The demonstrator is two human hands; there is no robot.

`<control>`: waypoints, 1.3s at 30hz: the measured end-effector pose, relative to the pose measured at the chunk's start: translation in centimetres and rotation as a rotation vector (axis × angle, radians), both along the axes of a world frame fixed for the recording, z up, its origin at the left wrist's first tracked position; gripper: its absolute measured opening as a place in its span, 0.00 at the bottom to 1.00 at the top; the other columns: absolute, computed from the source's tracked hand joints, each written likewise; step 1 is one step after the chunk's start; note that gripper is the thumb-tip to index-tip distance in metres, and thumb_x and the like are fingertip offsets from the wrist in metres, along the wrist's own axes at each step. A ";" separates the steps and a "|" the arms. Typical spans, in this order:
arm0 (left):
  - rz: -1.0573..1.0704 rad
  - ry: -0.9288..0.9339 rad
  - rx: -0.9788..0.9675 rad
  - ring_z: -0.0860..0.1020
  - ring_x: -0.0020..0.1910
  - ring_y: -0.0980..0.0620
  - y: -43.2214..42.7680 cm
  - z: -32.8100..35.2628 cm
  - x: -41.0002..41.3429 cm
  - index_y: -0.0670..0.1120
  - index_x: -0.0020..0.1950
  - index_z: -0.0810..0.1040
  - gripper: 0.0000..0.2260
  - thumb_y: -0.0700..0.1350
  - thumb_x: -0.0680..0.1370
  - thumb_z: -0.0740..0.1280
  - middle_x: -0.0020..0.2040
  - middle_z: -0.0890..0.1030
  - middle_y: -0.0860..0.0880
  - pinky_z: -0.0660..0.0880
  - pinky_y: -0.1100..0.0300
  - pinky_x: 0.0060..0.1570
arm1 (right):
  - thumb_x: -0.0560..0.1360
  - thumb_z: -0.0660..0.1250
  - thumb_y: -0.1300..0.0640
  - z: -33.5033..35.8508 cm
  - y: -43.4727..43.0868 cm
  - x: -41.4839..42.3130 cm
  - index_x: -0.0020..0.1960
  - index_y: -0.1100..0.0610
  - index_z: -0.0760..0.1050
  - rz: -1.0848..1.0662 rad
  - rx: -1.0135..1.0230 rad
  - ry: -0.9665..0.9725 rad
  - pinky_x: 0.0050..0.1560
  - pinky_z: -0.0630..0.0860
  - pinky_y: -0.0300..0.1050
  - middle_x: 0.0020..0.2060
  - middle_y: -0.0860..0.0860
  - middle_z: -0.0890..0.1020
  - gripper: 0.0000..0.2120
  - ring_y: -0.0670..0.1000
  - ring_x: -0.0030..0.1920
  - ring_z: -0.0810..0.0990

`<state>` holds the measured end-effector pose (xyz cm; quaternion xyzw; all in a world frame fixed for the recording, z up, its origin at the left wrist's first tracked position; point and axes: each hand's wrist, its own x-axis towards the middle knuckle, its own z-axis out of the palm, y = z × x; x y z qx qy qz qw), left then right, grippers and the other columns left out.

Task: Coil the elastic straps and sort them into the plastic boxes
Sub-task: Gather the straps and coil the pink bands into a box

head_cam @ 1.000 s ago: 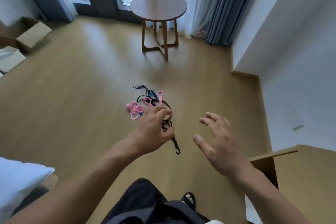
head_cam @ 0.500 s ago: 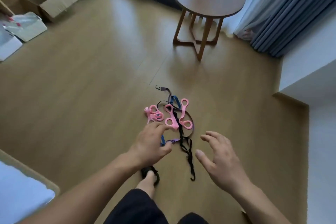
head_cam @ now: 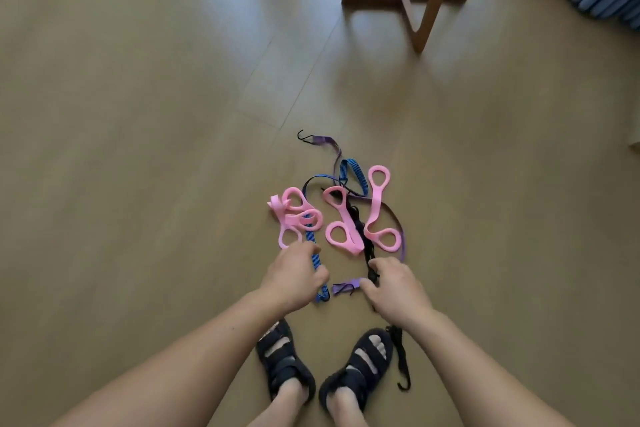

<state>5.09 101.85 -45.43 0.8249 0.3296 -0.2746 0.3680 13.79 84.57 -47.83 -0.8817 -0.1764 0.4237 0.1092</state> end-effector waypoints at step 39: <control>0.472 -0.298 -0.474 0.84 0.37 0.48 2.3 -30.2 8.4 0.37 0.48 0.74 0.09 0.42 0.82 0.62 0.36 0.84 0.46 0.81 0.56 0.42 | 0.75 0.68 0.52 -37.4 5.4 14.1 0.64 0.63 0.69 -0.736 -0.130 -0.063 0.50 0.74 0.51 0.60 0.61 0.77 0.23 0.62 0.56 0.78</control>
